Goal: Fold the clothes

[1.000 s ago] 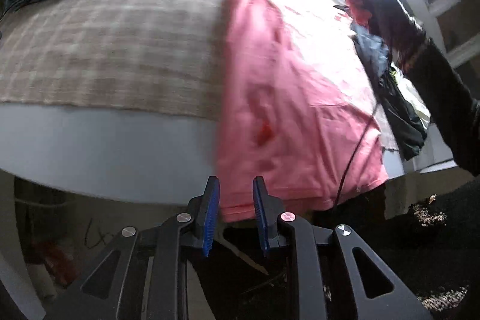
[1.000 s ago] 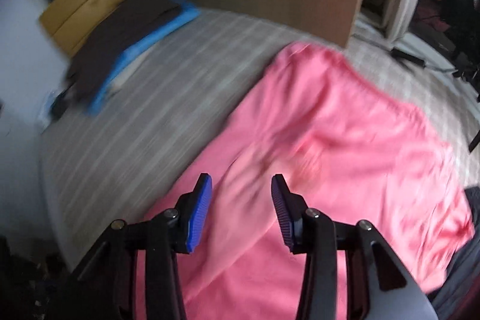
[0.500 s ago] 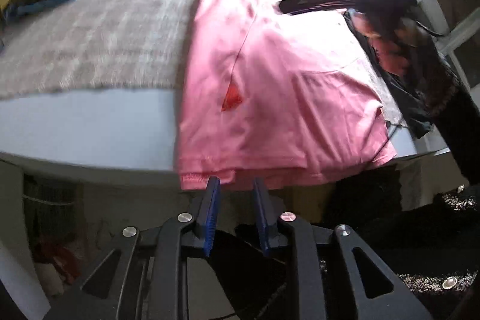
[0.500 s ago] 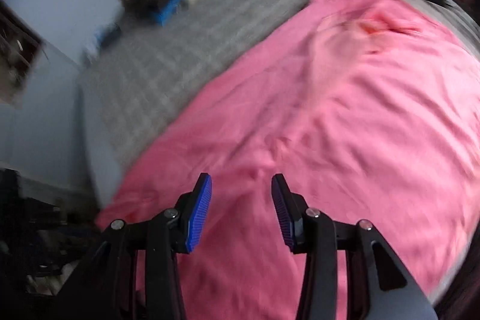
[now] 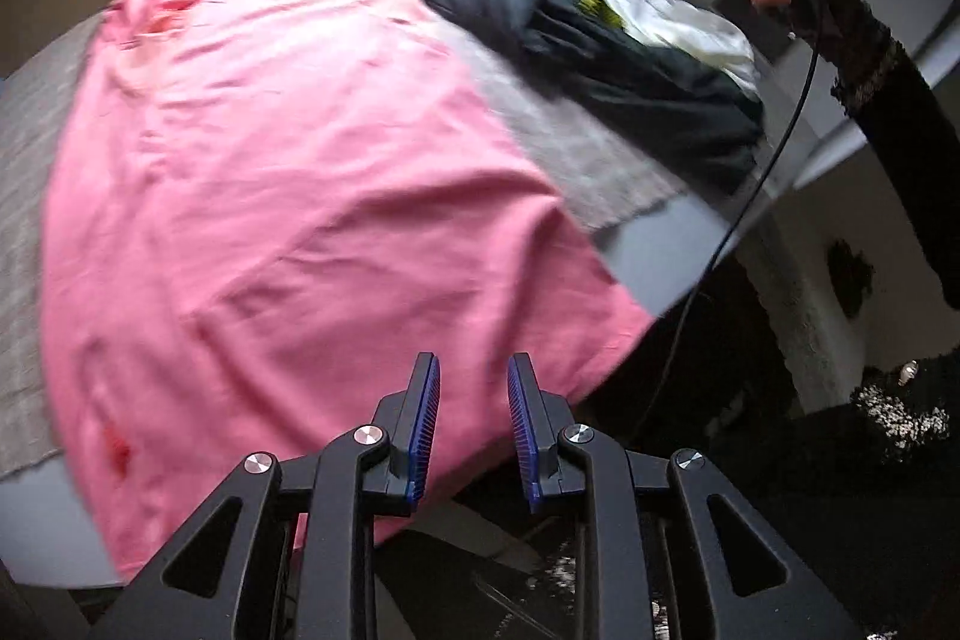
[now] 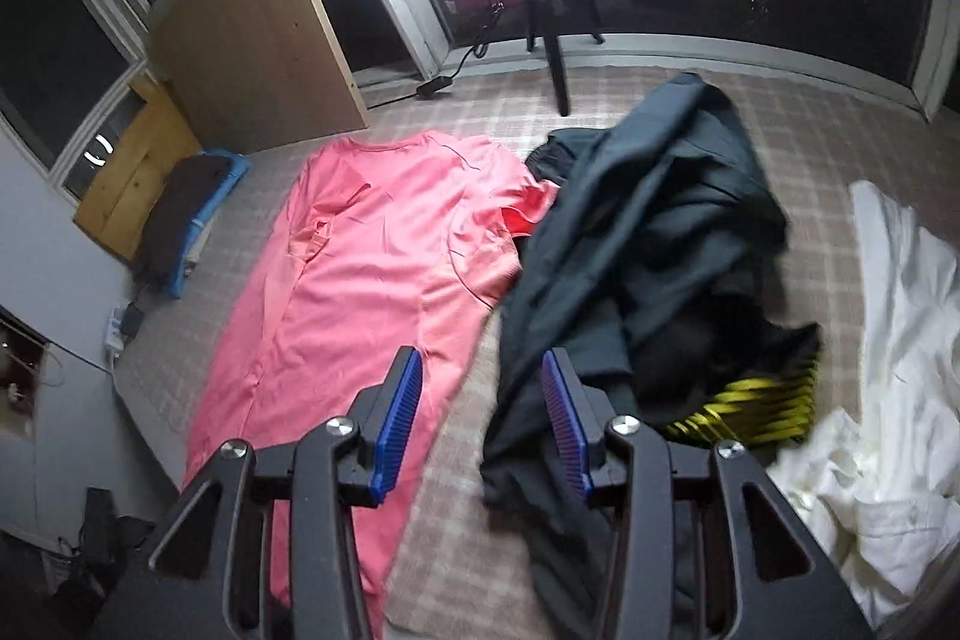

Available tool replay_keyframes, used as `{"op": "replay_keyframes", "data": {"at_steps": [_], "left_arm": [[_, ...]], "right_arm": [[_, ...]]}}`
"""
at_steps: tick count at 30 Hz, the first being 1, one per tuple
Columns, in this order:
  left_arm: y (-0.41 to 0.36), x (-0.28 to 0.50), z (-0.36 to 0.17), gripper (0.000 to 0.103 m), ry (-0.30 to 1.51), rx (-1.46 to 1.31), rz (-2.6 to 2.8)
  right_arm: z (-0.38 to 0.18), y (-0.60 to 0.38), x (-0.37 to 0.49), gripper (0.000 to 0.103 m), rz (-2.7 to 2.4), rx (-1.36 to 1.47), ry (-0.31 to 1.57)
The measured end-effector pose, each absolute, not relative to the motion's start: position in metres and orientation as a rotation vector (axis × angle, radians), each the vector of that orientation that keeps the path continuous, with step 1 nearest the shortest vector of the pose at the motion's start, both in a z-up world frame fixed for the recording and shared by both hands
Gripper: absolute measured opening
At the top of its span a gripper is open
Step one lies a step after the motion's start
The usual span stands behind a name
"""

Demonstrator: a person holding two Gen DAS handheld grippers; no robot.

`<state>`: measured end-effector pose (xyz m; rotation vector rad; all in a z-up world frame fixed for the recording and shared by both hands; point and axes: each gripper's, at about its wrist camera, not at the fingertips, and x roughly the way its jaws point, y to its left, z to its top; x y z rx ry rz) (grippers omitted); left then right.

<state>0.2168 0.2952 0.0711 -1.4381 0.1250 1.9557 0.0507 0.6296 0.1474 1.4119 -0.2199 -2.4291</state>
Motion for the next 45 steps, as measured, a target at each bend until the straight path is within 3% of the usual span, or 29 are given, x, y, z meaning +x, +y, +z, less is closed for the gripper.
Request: {"op": "replay_keyframes", "data": {"at_steps": [5, 9, 17, 19, 21, 27, 29, 33, 39, 41, 44, 45], "left_arm": [[0.351, 0.232, 0.063, 0.023, 0.192, -1.397, 1.835], [0.393, 0.239, 0.054, 0.035, 0.320, -1.353, 1.785], [0.418, 0.241, 0.036, 0.040, 0.364, -1.347, 1.791], [0.415, 0.238, 0.035, 0.035, 0.294, -1.344, 1.814], [0.410, 0.235, 0.032, 0.001, 0.237, -1.354, 1.833], [0.389, 0.242, 0.056, 0.001, 0.097, -1.364, 1.795], [0.385, 0.243, 0.061, 0.001, 0.116, -1.363, 1.815], [0.378, 0.234, 0.067, 0.001, 0.035, -1.389, 1.826], [0.373, 0.233, 0.067, 0.002, 0.050, -1.408, 1.857], [0.368, 0.237, 0.069, 0.006, 0.061, -1.413, 1.881], [0.366, 0.240, 0.065, 0.042, 0.070, -1.434, 1.881], [0.370, 0.243, 0.063, 0.044, 0.093, -1.437, 1.879]], "right_arm": [[0.122, 0.643, 0.083, 0.042, -2.387, 1.459, -0.253], [0.102, 0.651, 0.103, 0.042, -2.356, 1.475, -0.326], [0.102, 0.651, 0.107, 0.042, -2.372, 1.444, -0.343], [0.097, 0.639, 0.089, 0.042, -2.361, 1.433, -0.328], [0.093, 0.627, 0.070, 0.042, -2.349, 1.423, -0.313], [0.072, 0.588, 0.003, 0.042, -2.272, 1.432, -0.303], [0.050, 0.570, -0.031, 0.042, -2.189, 1.495, -0.375], [0.012, 0.552, -0.065, 0.042, -2.239, 1.676, -0.342], [-0.001, 0.559, -0.087, 0.043, -2.259, 1.665, -0.542], [-0.002, 0.559, -0.092, 0.043, -2.255, 1.649, -0.568], [0.000, 0.553, -0.090, 0.043, -2.251, 1.627, -0.539], [0.001, 0.550, -0.087, 0.043, -2.250, 1.622, -0.524]]}}
